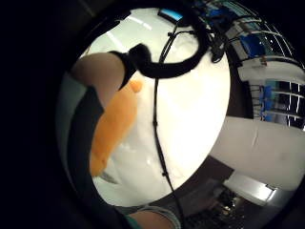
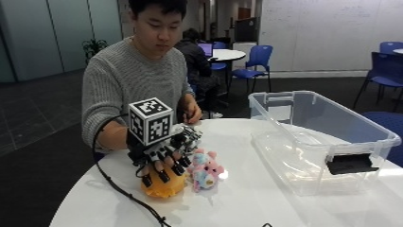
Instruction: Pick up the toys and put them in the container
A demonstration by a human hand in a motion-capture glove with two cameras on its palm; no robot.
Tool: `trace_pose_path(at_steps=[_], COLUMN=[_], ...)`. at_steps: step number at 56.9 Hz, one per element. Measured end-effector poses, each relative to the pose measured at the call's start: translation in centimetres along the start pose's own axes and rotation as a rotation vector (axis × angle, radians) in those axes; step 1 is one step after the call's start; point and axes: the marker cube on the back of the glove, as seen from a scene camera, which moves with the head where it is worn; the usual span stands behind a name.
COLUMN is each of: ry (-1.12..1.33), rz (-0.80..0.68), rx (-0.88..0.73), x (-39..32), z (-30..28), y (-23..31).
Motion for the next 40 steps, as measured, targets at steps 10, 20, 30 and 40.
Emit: trace_pose_path(at_steps=[10, 20, 30, 40], ry=[0.092, 0.114, 0.159, 0.098], rz=[0.035, 0.07, 0.067, 0.027], rx=[-0.098, -0.033, 0.098, 0.084], x=[-0.4, -0.7, -1.2, -1.2], z=[3.5, 4.8, 4.4, 0.7], y=[-0.7, -0.1, -0.3, 0.0])
